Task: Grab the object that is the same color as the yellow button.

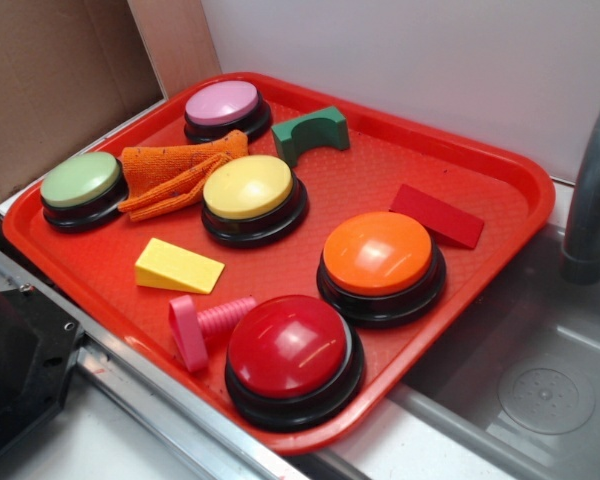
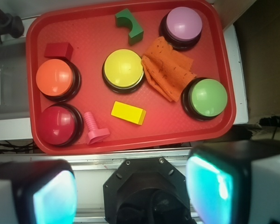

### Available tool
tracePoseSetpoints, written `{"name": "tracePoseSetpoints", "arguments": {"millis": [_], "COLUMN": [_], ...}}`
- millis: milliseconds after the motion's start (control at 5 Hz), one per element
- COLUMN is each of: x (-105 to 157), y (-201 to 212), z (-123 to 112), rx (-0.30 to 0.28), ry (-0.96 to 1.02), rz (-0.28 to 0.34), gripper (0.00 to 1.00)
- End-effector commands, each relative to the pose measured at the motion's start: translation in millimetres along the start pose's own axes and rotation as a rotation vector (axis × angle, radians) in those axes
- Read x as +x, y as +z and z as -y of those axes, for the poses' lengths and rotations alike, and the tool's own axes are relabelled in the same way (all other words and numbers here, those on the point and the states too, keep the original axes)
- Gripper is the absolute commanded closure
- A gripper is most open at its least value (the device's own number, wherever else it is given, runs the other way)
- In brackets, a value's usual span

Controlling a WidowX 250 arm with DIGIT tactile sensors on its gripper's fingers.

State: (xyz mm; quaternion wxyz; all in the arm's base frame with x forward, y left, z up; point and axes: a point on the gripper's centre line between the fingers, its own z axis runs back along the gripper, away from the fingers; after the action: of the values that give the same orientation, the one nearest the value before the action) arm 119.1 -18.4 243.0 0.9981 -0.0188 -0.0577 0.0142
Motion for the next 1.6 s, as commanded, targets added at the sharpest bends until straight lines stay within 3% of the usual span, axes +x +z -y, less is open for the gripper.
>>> {"name": "tracePoseSetpoints", "arguments": {"millis": [0,400,600,800,1000,1400], "x": [0.0,13.2,17.7,26.2,35.0,40.1], "y": [0.0,-36.5,-58.4,-84.9,-123.8,-194.2], "z": [0.0,9.2,9.8,6.1,0.4,-6.1], "rx": [0.0,-0.041,-0.031,-0.086,-0.004,0.145], "ry": [0.0,-0.169,-0.276,-0.498,-0.518,-0.557], "rz": [0.0,0.074,0.12,0.154,0.182,0.085], "gripper": [0.0,0.0,0.0,0.0,0.0,0.0]}}
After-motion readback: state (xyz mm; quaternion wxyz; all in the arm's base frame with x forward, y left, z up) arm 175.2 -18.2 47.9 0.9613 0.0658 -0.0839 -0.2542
